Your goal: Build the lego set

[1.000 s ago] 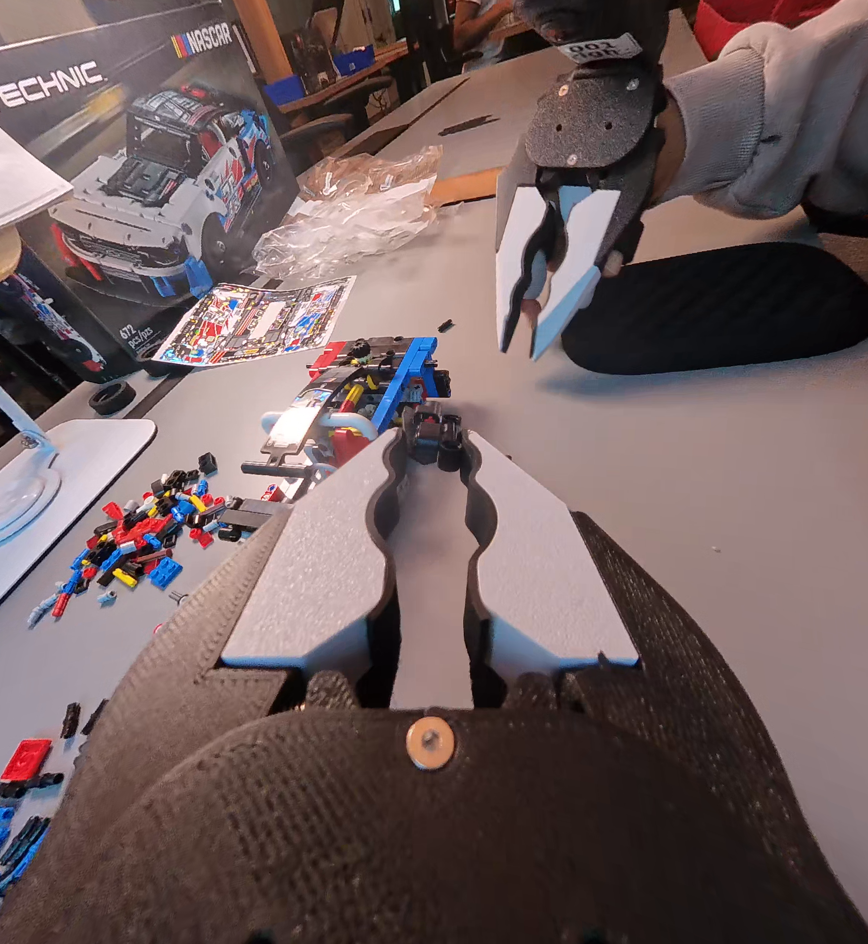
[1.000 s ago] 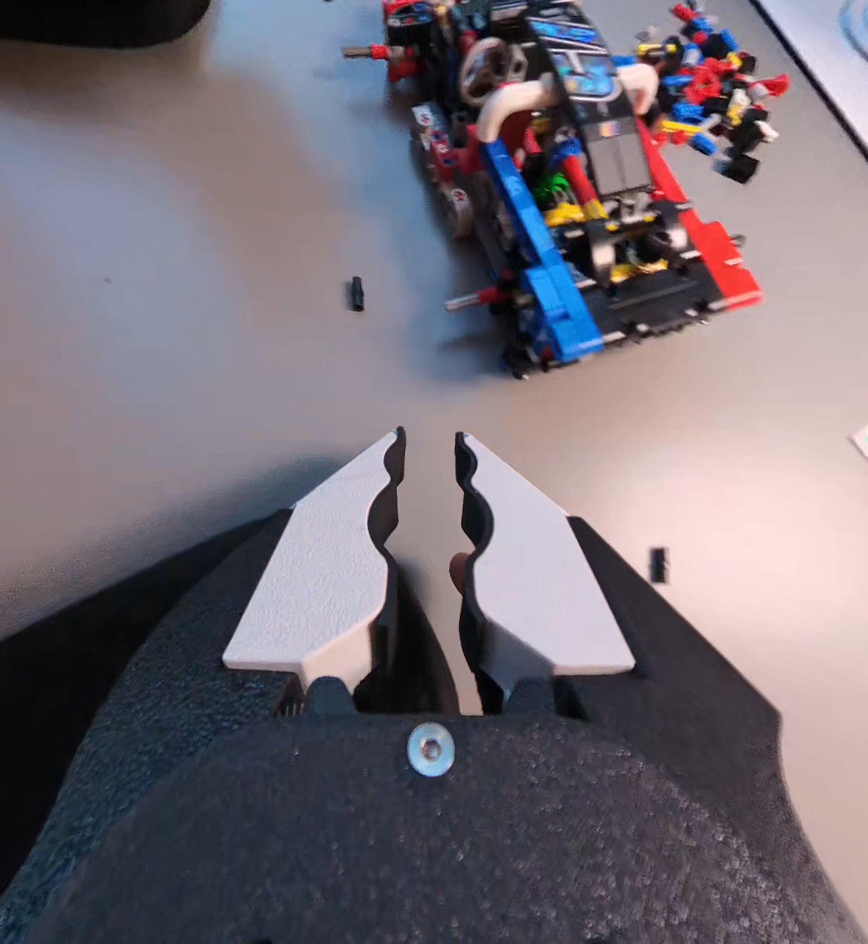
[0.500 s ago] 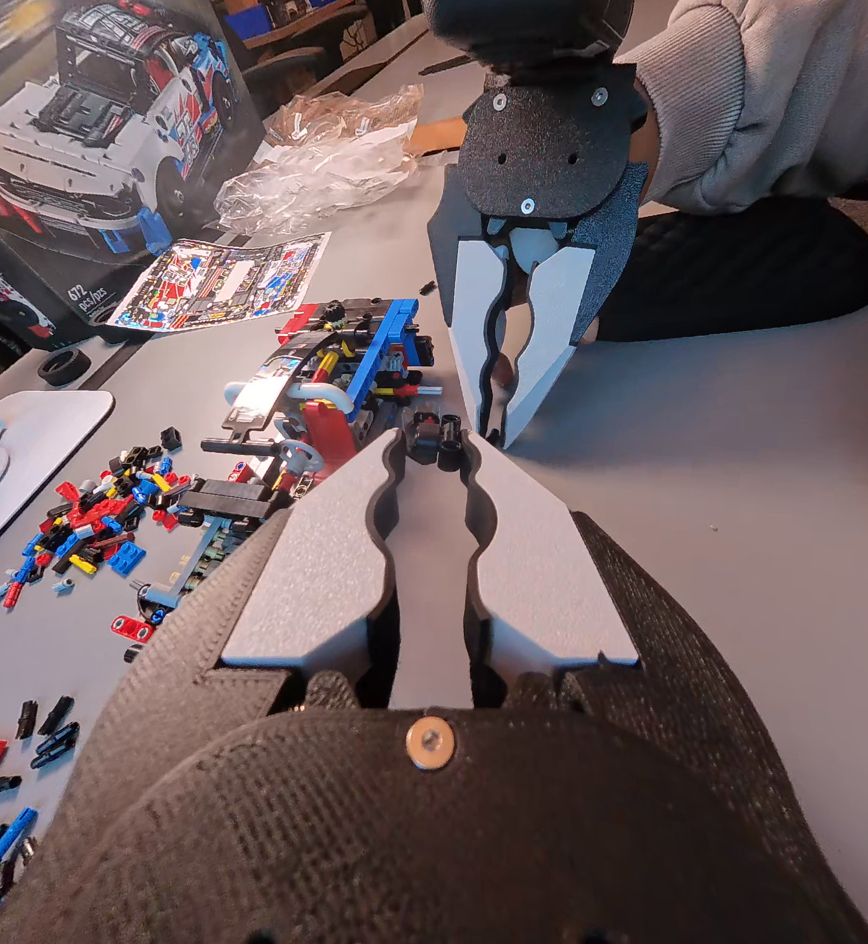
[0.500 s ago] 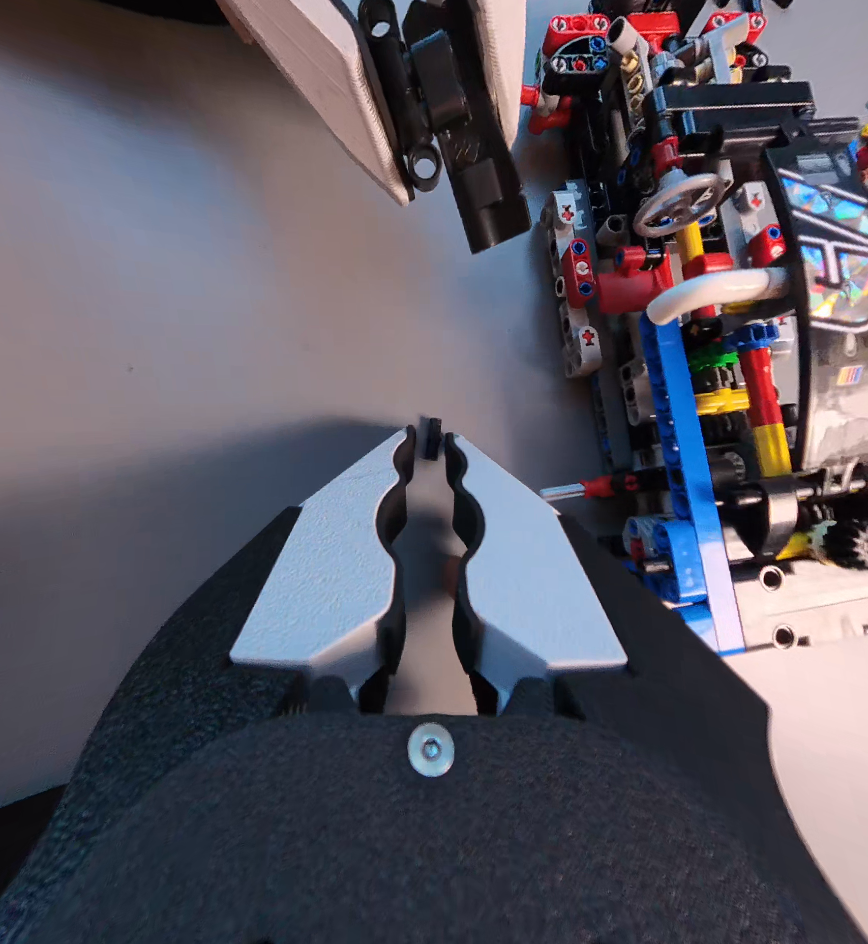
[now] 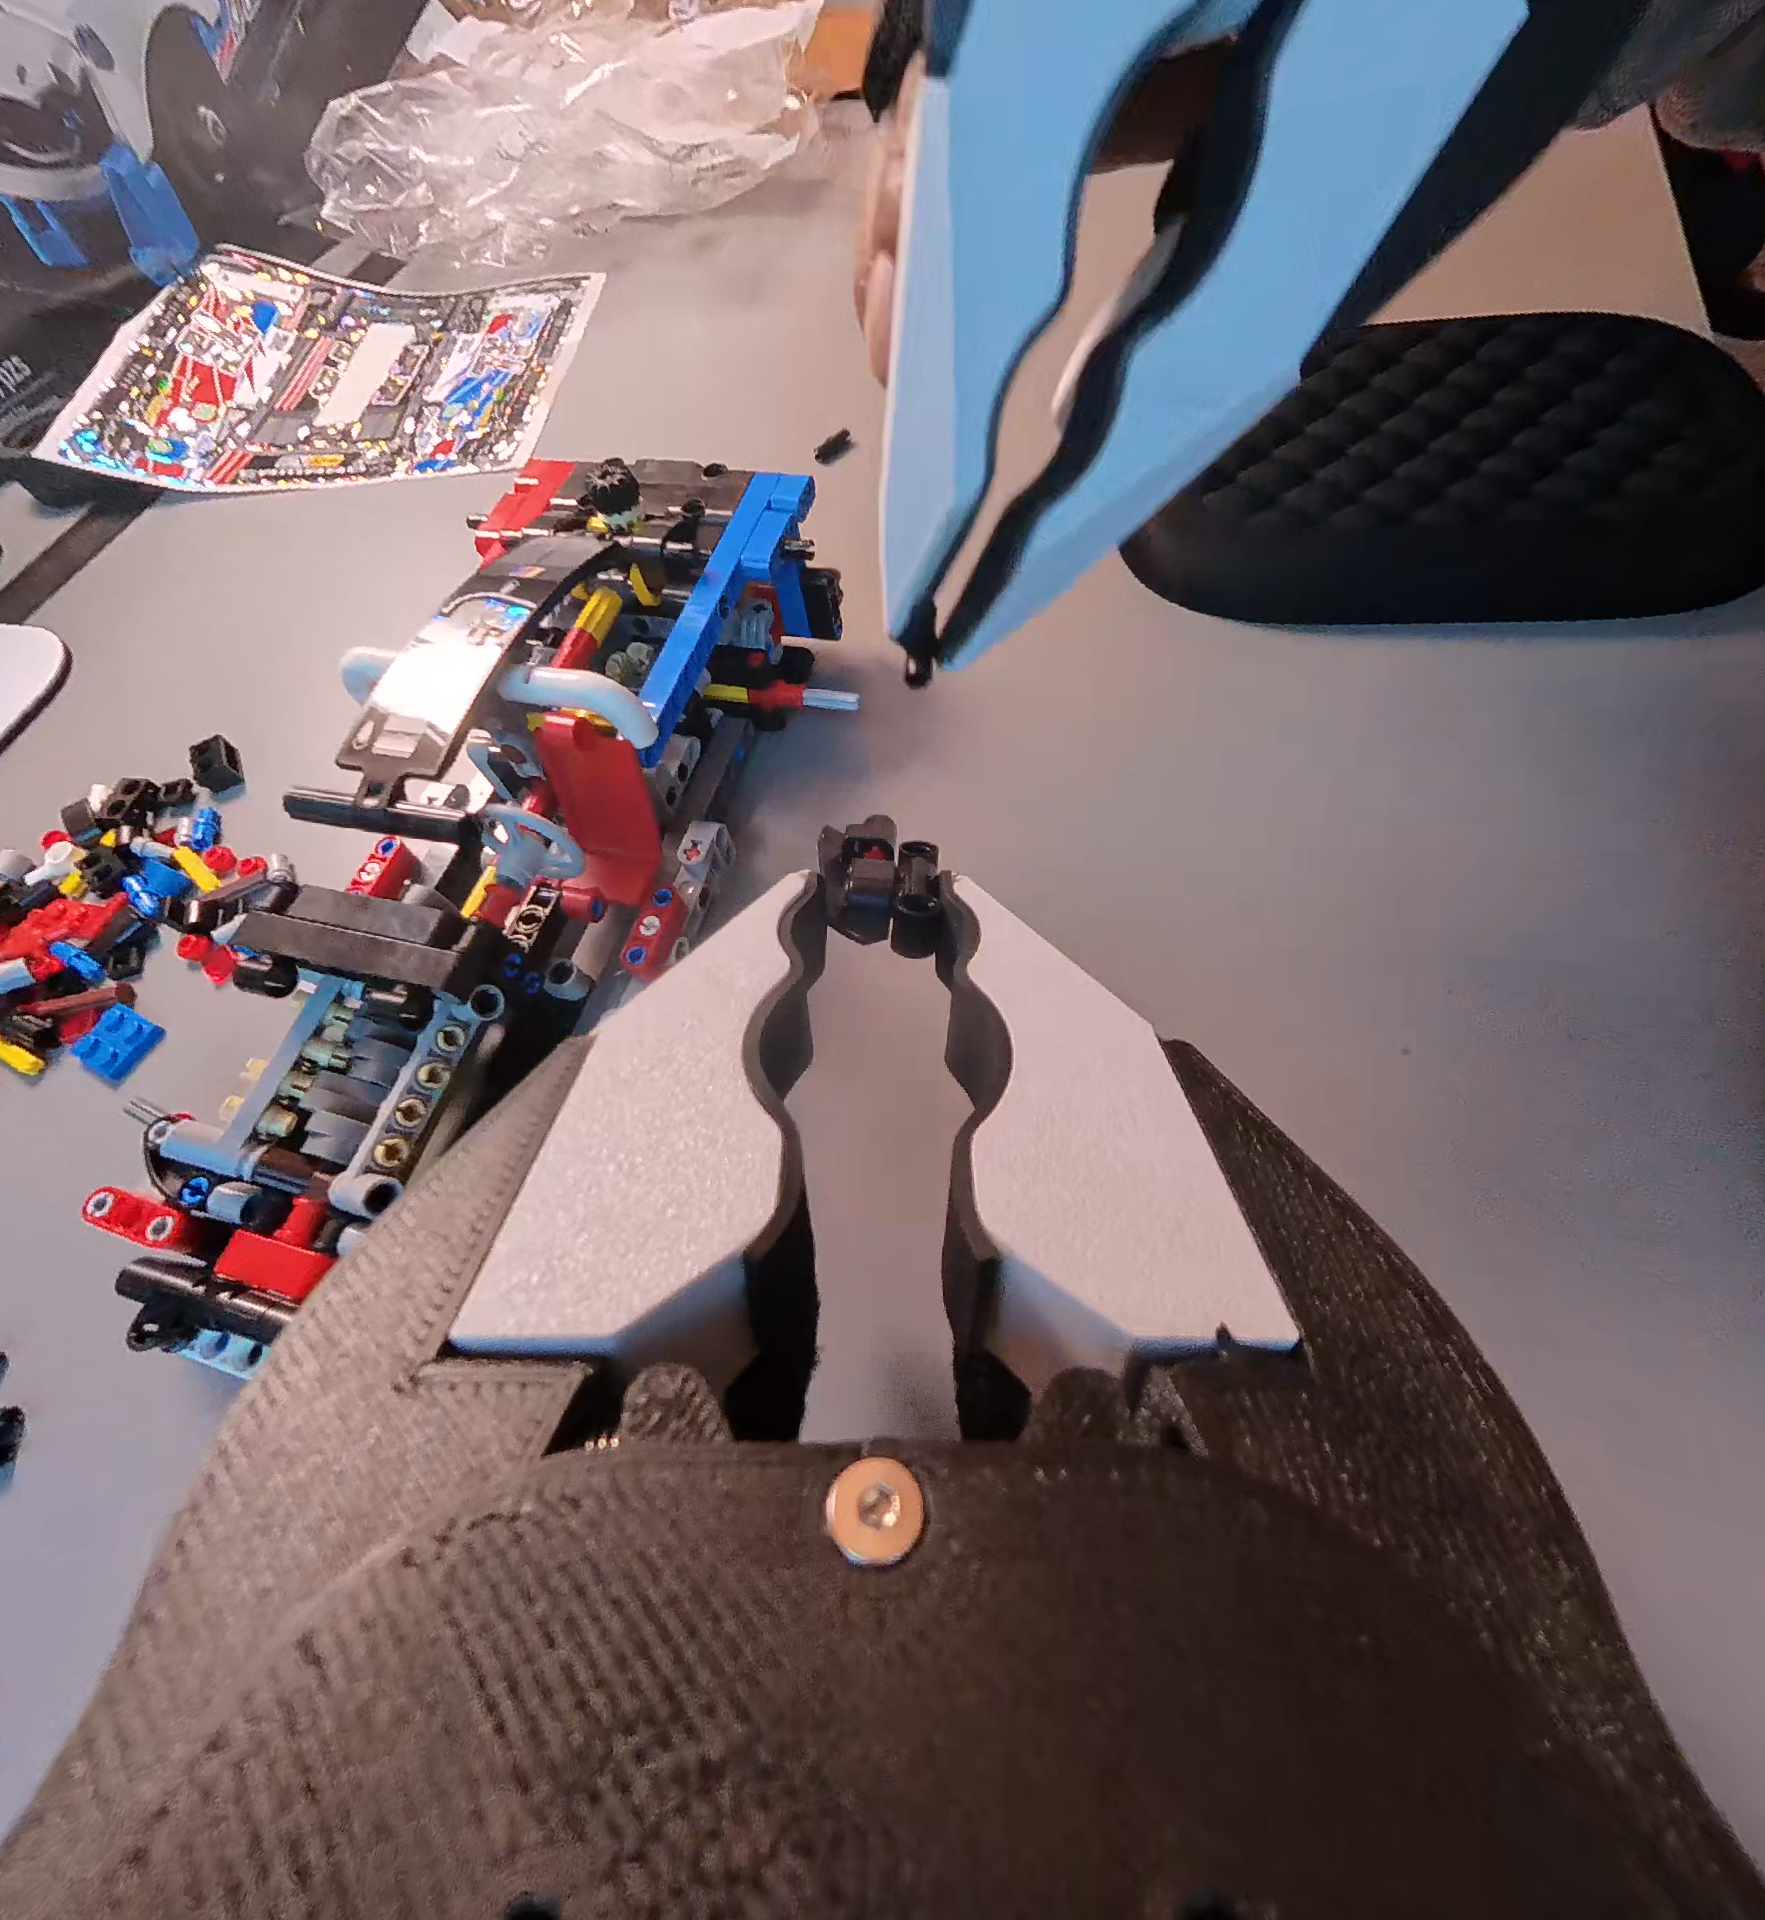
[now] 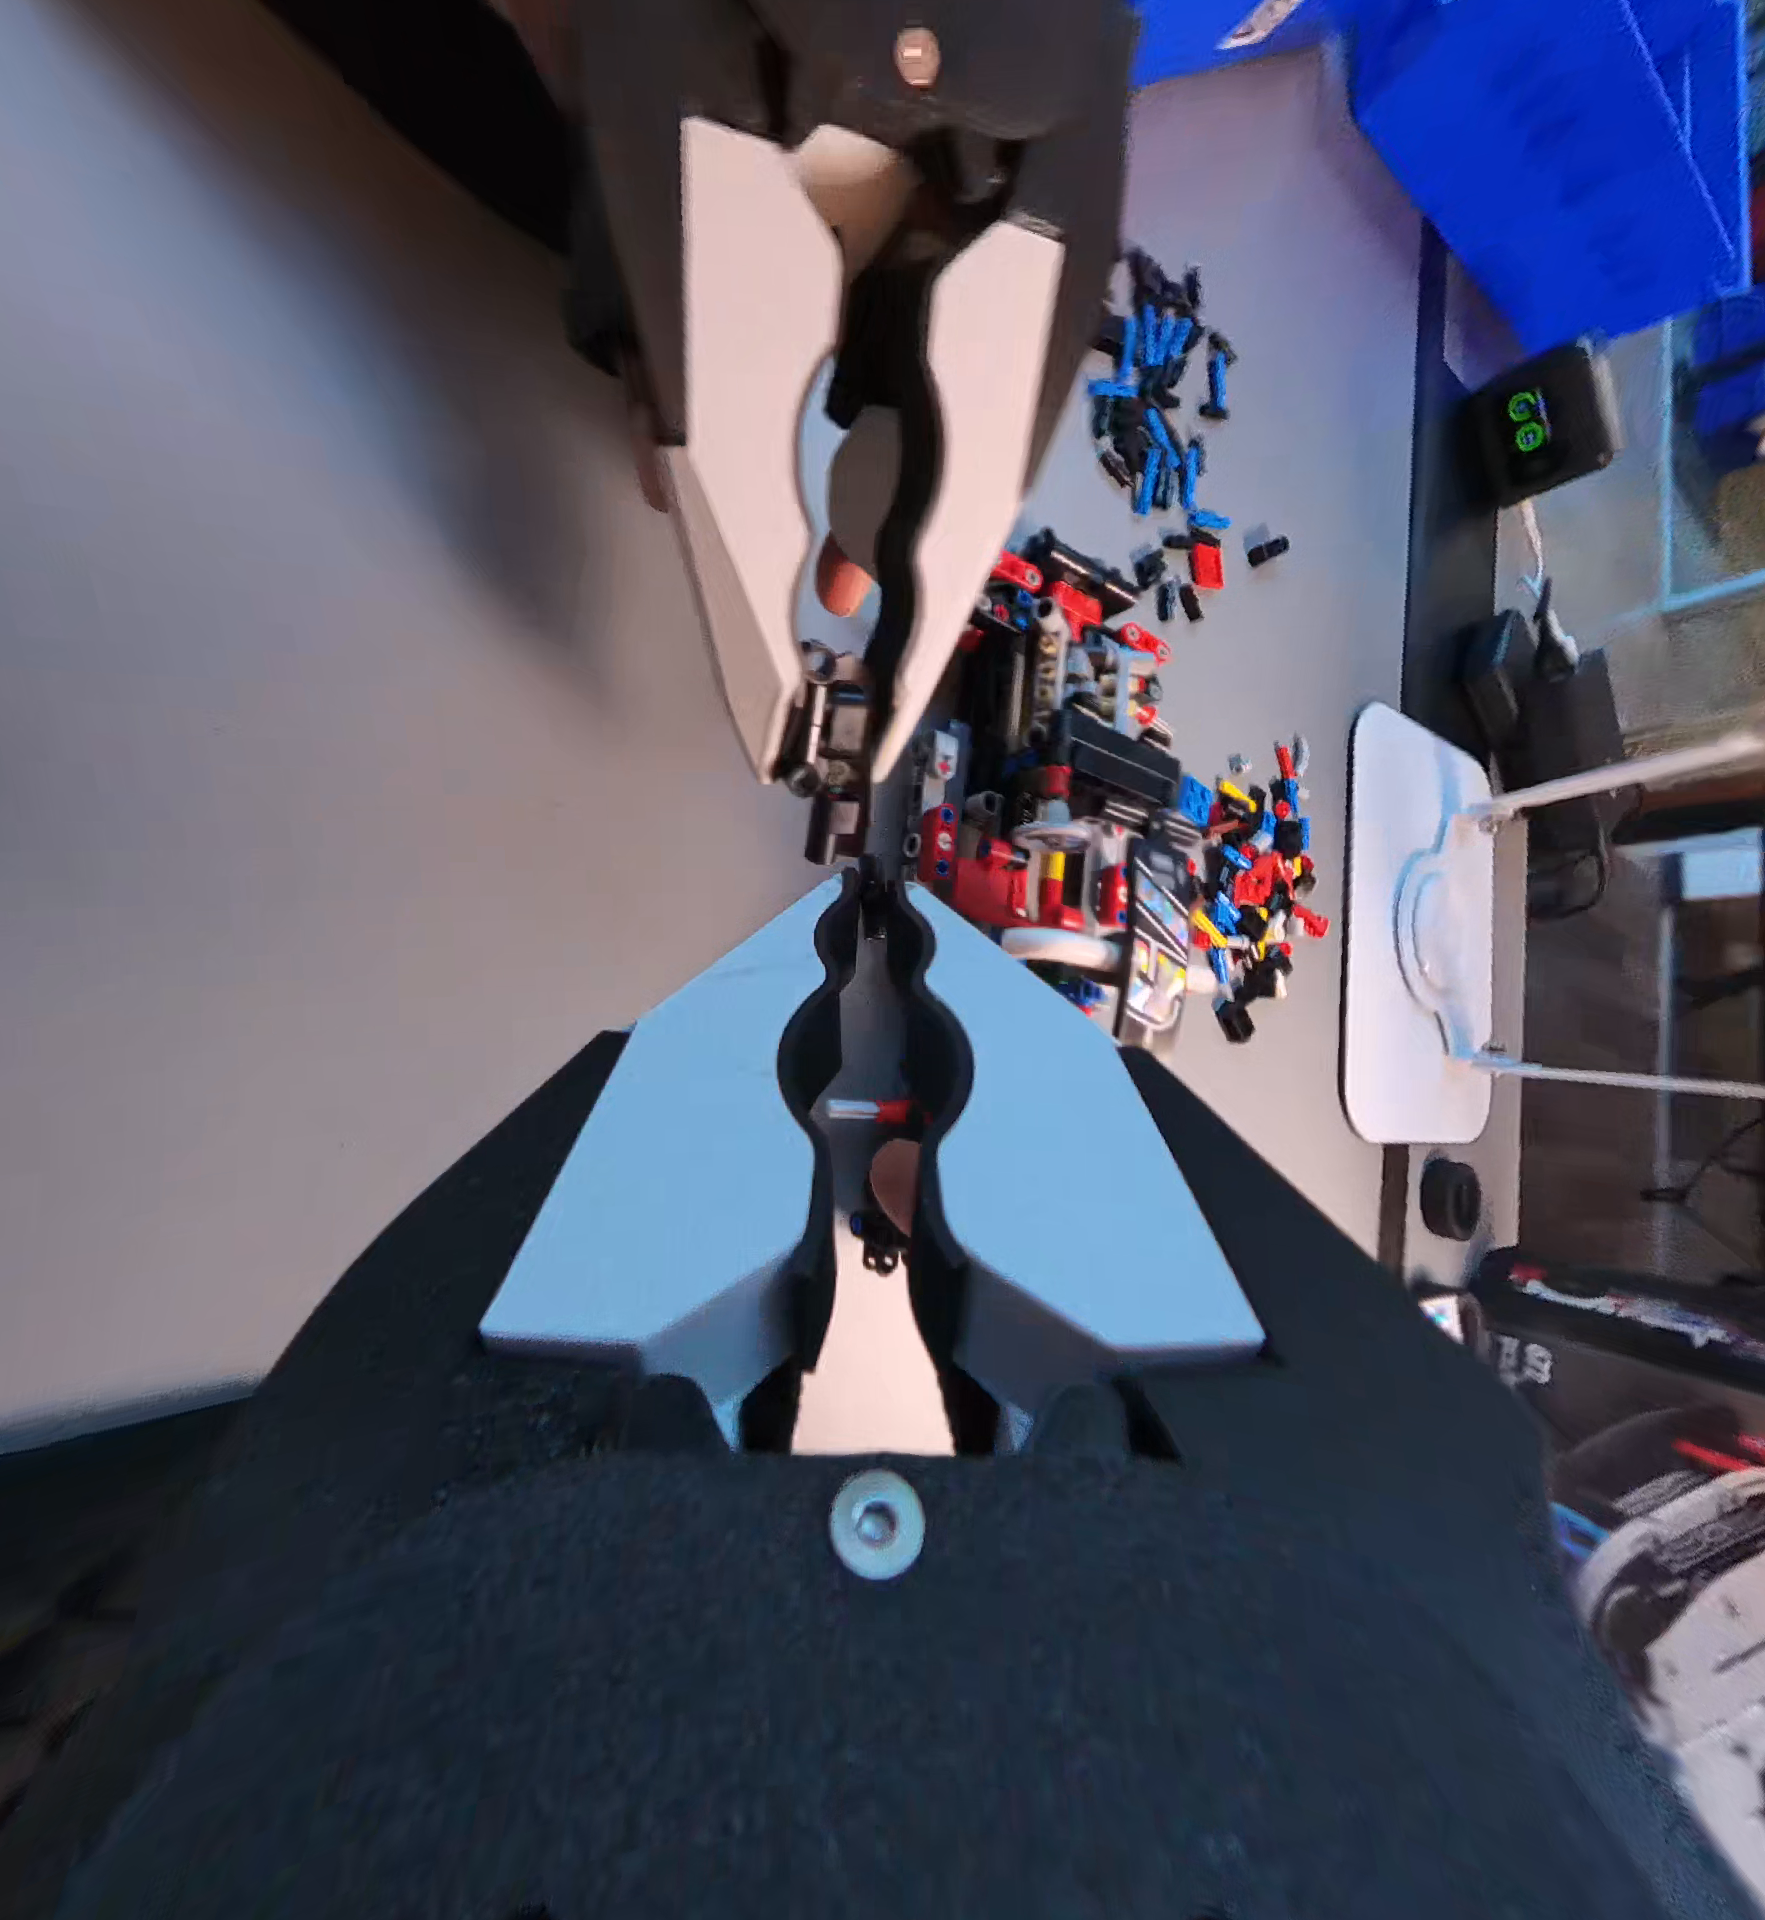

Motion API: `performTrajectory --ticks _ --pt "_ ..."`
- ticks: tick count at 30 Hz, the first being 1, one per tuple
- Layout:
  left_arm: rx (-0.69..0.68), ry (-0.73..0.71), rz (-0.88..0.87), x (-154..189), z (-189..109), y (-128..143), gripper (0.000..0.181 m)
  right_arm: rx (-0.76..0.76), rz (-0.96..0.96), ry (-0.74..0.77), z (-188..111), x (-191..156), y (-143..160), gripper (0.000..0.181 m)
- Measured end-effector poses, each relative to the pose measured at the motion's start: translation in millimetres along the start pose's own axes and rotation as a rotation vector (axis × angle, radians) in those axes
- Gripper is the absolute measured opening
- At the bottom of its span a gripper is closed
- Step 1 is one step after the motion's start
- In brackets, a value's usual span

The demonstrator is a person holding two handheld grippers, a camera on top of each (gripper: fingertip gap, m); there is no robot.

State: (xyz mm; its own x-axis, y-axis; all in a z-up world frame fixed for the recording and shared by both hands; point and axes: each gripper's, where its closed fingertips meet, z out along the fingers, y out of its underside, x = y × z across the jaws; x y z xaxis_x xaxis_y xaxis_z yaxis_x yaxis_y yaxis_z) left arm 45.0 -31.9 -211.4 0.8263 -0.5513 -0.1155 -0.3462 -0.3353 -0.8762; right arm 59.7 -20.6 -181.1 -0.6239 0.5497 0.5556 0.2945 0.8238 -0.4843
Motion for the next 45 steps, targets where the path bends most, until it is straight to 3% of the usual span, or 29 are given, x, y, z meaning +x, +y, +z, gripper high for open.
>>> performTrajectory --ticks 4,9,16,24,30,37,40,45 --pt "-0.043 0.013 -0.044 2.9 3.1 4.6 0.019 -0.068 -0.099 -0.003 22.8 -20.0 4.1 0.002" --pt "-0.087 0.019 -0.079 3.3 5.7 11.7 0.019 -0.094 -0.152 0.011 30.9 -25.6 8.0 0.003" --pt "-0.109 0.023 -0.083 3.8 7.1 15.1 0.019 -0.275 -0.129 -0.119 36.5 -49.9 50.0 0.003" --pt "-0.173 0.055 -0.058 11.3 12.3 25.6 0.019 -0.149 0.188 -0.187 32.1 -49.4 47.4 0.003" --pt "-0.272 0.049 -0.021 13.4 19.8 40.1 0.019 -0.110 0.234 -0.176 31.7 -51.0 43.2 0.003" --pt "-0.279 0.054 -0.029 13.1 19.5 41.0 0.024 -0.024 0.283 -0.162 28.8 -44.8 26.9 0.003" --pt "-0.231 0.076 -0.036 14.9 16.1 32.9 0.028 0.042 0.281 -0.145 25.0 -40.0 14.3 0.003" --pt "-0.083 0.186 -0.157 21.4 3.3 10.9 0.018 0.149 0.237 -0.110 16.6 -36.0 -6.8 0.003"
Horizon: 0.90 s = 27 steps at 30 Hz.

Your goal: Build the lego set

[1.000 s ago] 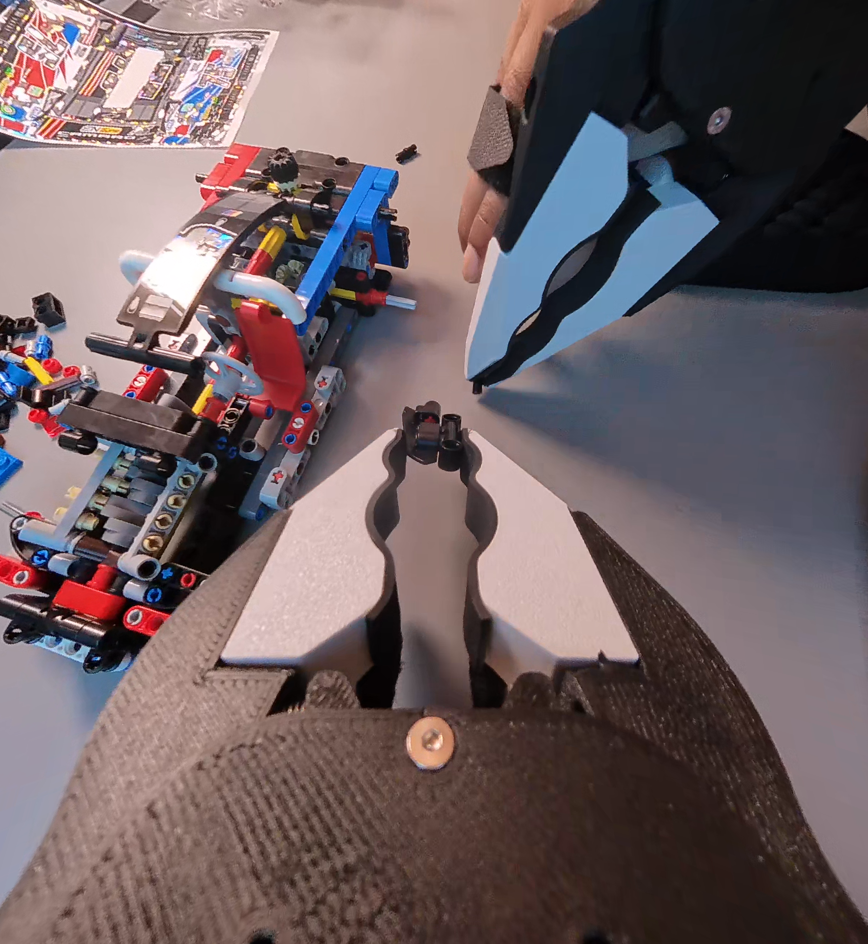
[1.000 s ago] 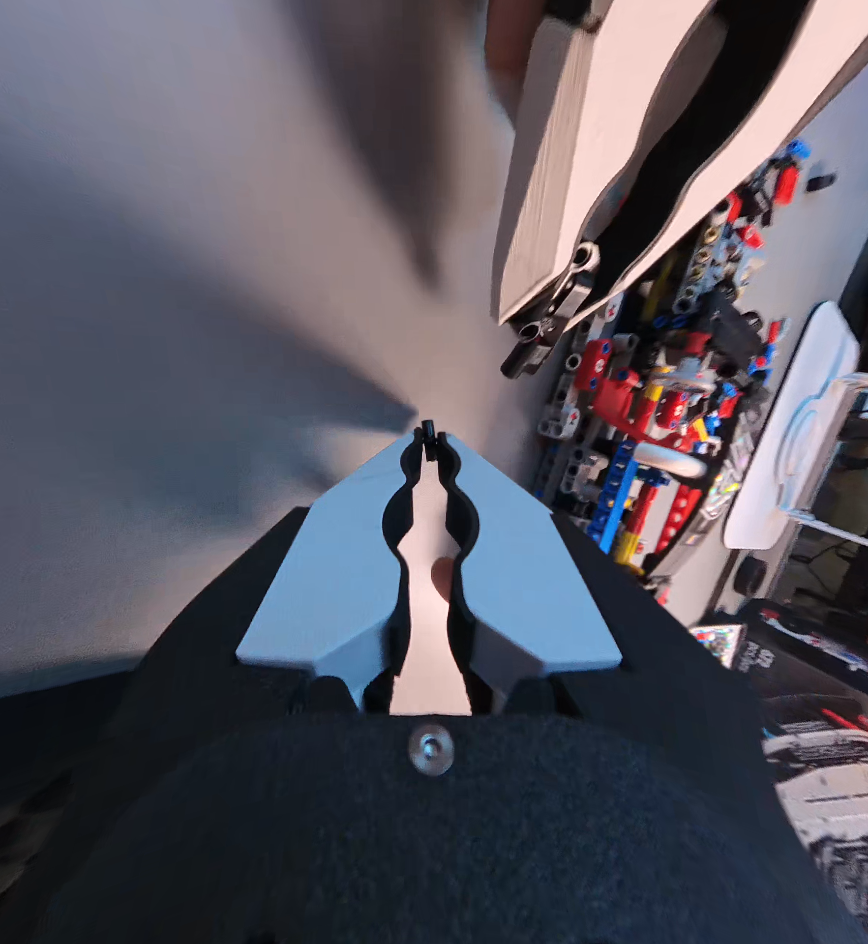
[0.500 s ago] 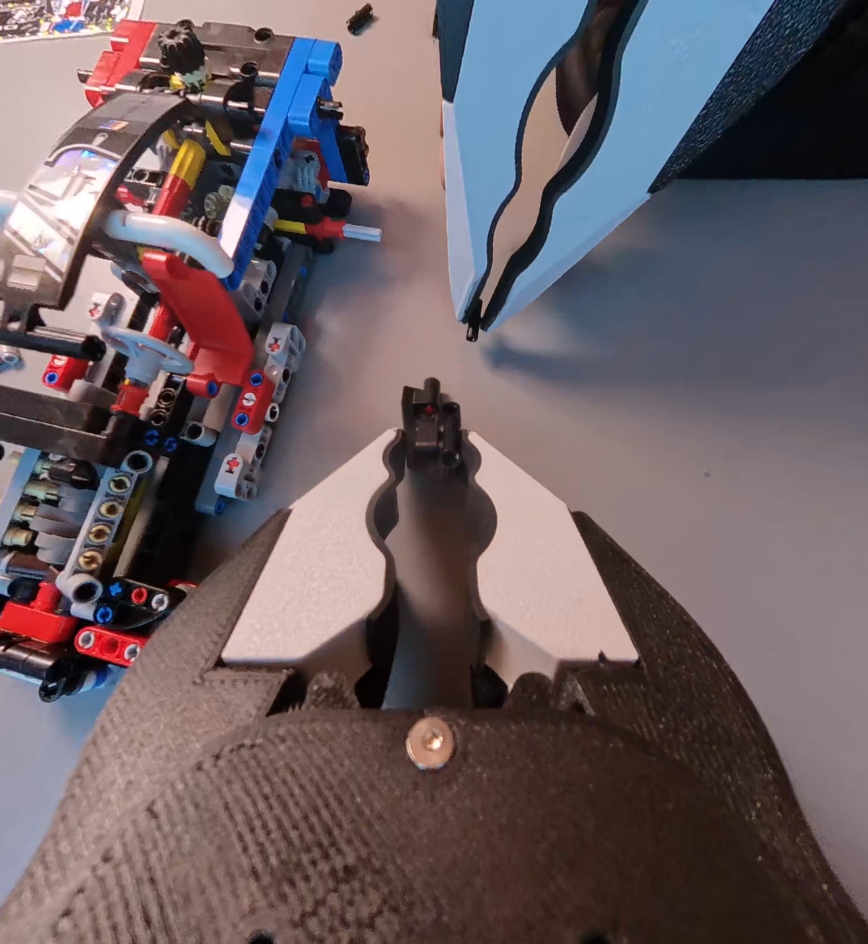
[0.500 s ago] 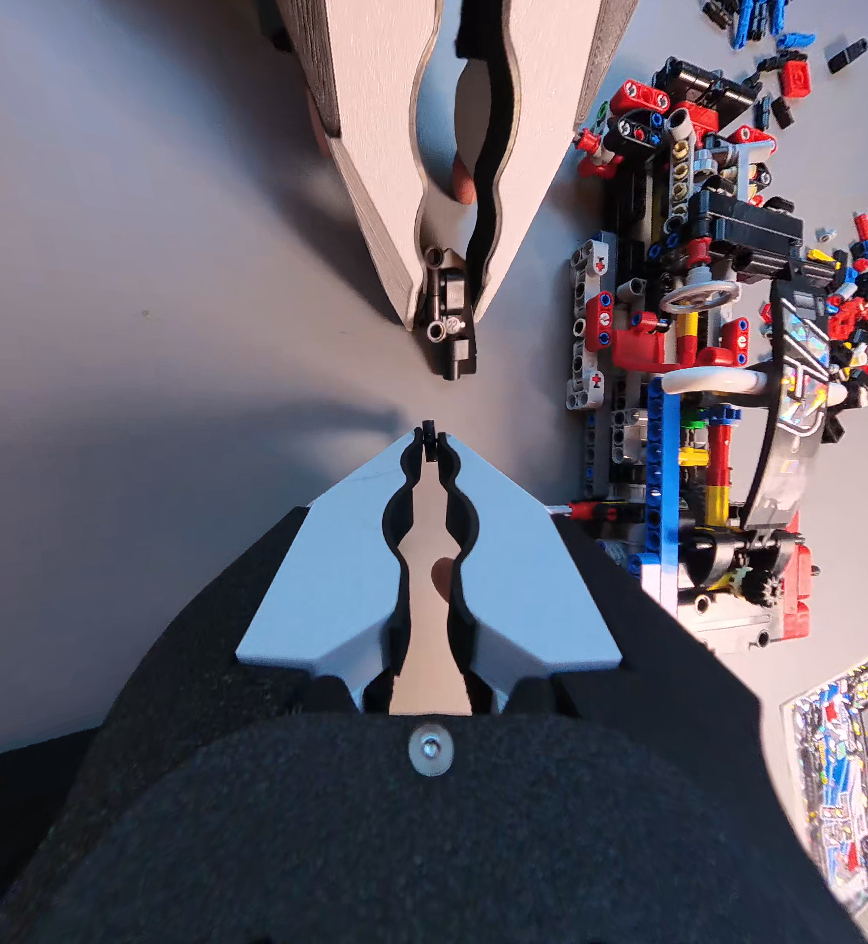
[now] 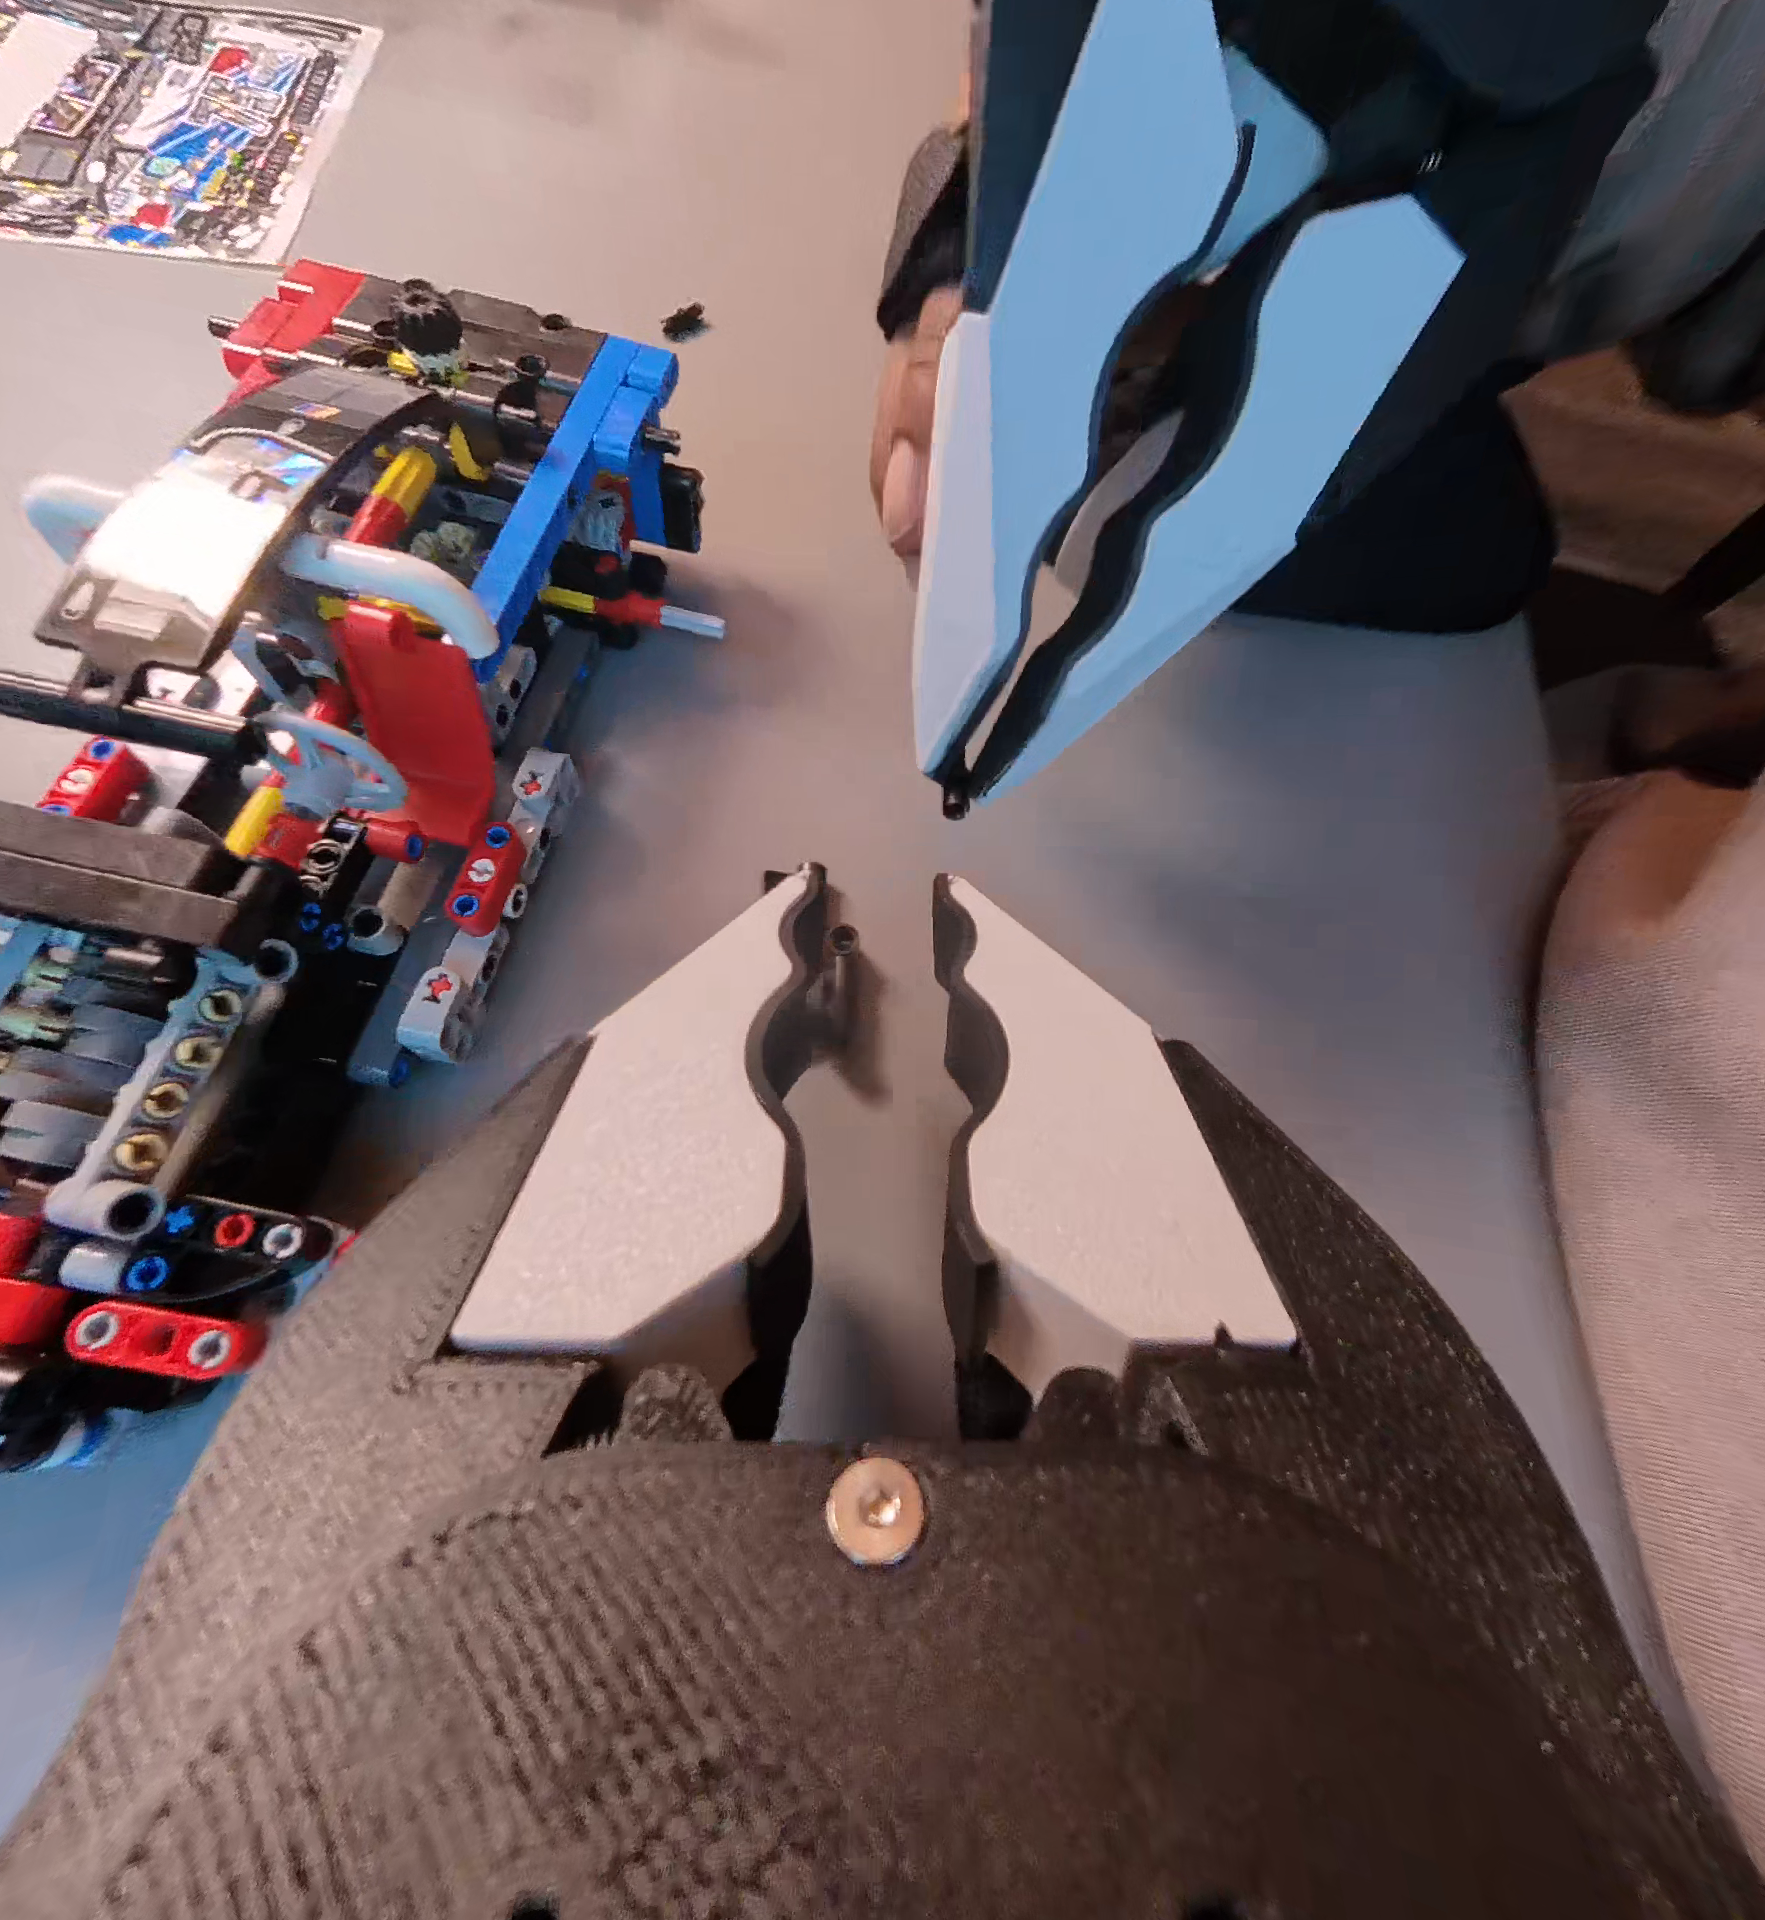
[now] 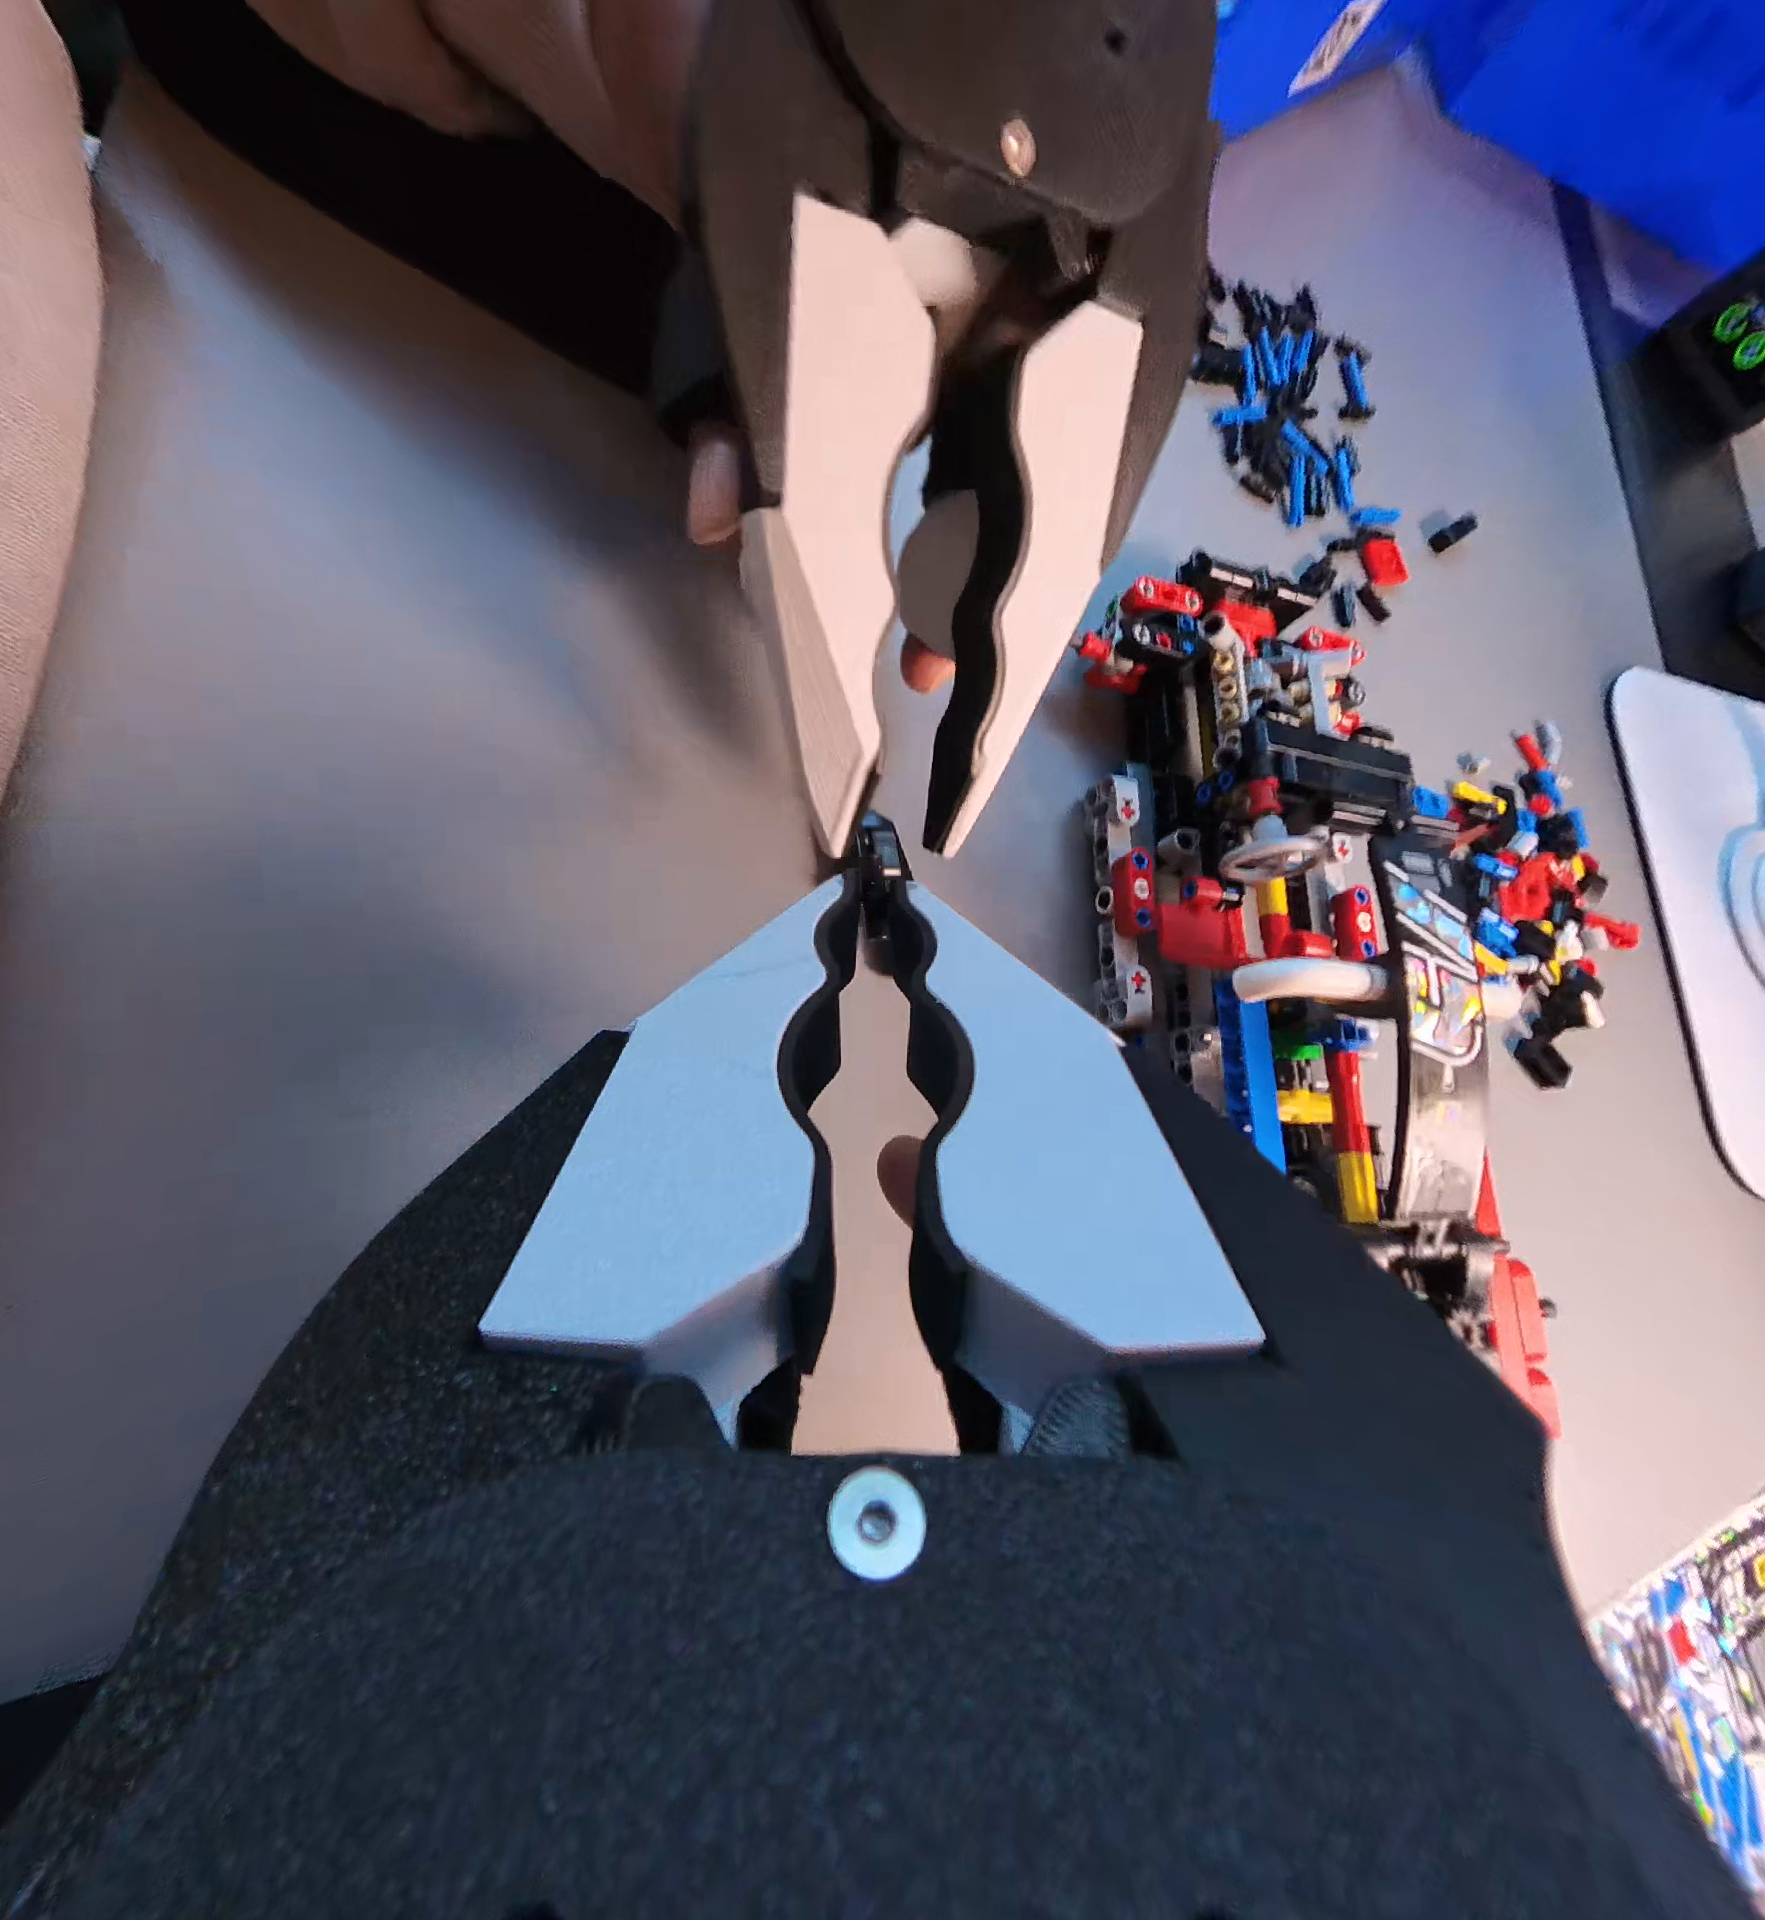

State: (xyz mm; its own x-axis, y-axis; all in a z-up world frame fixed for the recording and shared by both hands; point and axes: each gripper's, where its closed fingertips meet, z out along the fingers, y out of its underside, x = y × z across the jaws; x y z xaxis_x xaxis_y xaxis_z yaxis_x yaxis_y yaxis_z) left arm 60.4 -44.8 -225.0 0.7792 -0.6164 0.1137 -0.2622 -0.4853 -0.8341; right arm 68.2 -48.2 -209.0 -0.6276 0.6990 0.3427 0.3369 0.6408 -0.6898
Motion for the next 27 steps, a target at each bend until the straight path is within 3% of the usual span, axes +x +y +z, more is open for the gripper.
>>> performTrajectory --ticks 5,20,24,27 --pt "0.128 0.214 -0.161 19.8 -9.0 -19.0 0.013 0.029 -0.083 0.040 -2.9 -0.3 -12.9 0.003" --pt "0.333 0.546 -0.502 33.9 -27.3 -47.8 0.003 0.060 -0.347 0.195 -23.5 2.9 -36.6 0.003" --pt "0.373 0.572 -0.526 33.4 -30.6 -52.3 0.002 0.039 -0.427 0.254 -27.1 5.4 -40.8 0.003" --pt "0.405 0.563 -0.417 38.5 -37.2 -56.3 0.001 0.107 -0.372 0.238 -31.9 3.8 -49.3 0.003"
